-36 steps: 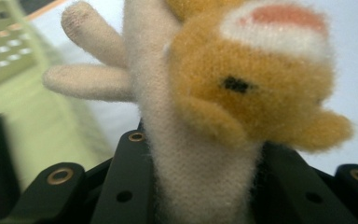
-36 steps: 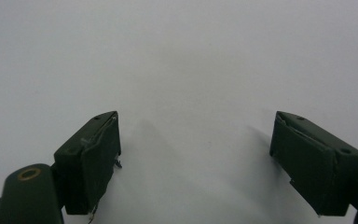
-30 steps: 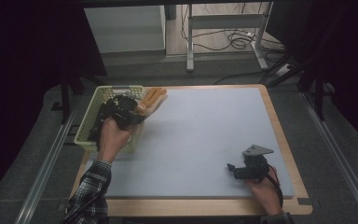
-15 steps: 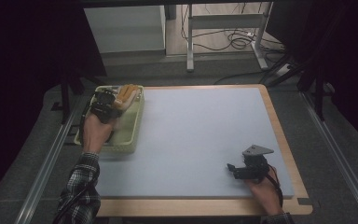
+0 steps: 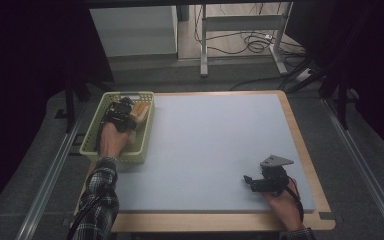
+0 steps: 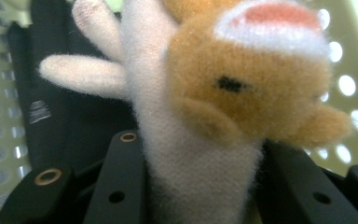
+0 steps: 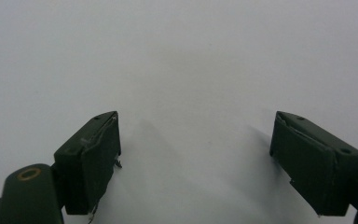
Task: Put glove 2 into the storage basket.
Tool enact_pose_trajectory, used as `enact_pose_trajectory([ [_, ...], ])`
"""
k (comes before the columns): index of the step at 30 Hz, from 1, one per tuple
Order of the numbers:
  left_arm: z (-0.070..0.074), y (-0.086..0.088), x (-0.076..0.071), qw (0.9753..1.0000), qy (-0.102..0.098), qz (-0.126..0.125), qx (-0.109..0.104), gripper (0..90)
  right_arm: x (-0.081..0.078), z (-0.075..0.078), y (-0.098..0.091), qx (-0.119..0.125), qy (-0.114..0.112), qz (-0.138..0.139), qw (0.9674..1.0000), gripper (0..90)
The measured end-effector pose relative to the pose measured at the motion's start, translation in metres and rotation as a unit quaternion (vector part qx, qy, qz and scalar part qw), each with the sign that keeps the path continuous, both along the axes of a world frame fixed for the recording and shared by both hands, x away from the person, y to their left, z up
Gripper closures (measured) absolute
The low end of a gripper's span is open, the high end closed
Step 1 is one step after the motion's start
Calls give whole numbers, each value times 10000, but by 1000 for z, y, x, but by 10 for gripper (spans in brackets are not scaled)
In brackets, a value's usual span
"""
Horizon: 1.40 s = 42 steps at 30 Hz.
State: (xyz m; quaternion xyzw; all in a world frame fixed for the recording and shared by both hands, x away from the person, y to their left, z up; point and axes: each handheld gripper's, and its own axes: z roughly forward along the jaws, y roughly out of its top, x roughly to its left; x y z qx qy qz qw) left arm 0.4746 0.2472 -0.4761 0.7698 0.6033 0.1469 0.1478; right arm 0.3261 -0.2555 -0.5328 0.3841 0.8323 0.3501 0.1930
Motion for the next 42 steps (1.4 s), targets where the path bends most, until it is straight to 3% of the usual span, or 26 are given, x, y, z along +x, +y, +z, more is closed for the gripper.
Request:
enact_pose_trajectory([
  [7, -14, -12, 11, 9993, 199, -113, -309, 619, 0, 0, 0, 3, 1, 3, 10000, 159],
  [10, -20, -11, 14, 9984, 313, -116, -465, 559, 0, 0, 0, 3, 0, 5, 10000, 159],
  [13, -22, -3, 14, 9988, 295, 6, -390, 373, 0, 0, 0, 5, -1, 5, 10000, 159],
  [15, -22, 0, 11, 9989, 236, -117, -393, 275, 0, 0, 0, 6, 1, 4, 10000, 159],
  [18, -15, 0, 5, 9985, 91, -283, -468, 165, 0, 0, 0, 5, 3, 4, 10000, 159],
  [21, 1, 1, -2, 9986, -60, -368, -382, 122, 0, 0, 0, 0, 0, 4, 10000, 159],
  [24, 18, 7, -8, 9974, -245, -400, -545, 106, 0, 0, 0, -3, 1, 4, 10000, 159],
  [27, 33, 17, -15, 9971, -474, -328, -506, 153, 0, 0, 0, -2, 2, 6, 10000, 159],
  [30, 37, 26, -19, 9980, -537, -147, -298, 367, 0, 0, 0, -3, 2, 4, 10000, 159],
  [33, 26, 32, -18, 9991, -406, -61, -80, 580, 0, 0, 0, -2, 3, 4, 10000, 159],
  [35, 15, 33, -15, 9996, -293, -14, 59, 672, 0, 0, 0, 1, 3, 5, 10000, 159],
  [39, -6, 30, -6, 10000, -24, -2, 42, 752, 0, 0, 0, 3, 1, 4, 10000, 159],
  [42, -16, 22, 1, 9999, 65, -42, 84, 772, 0, 0, 0, 5, 3, 4, 10000, 159],
])
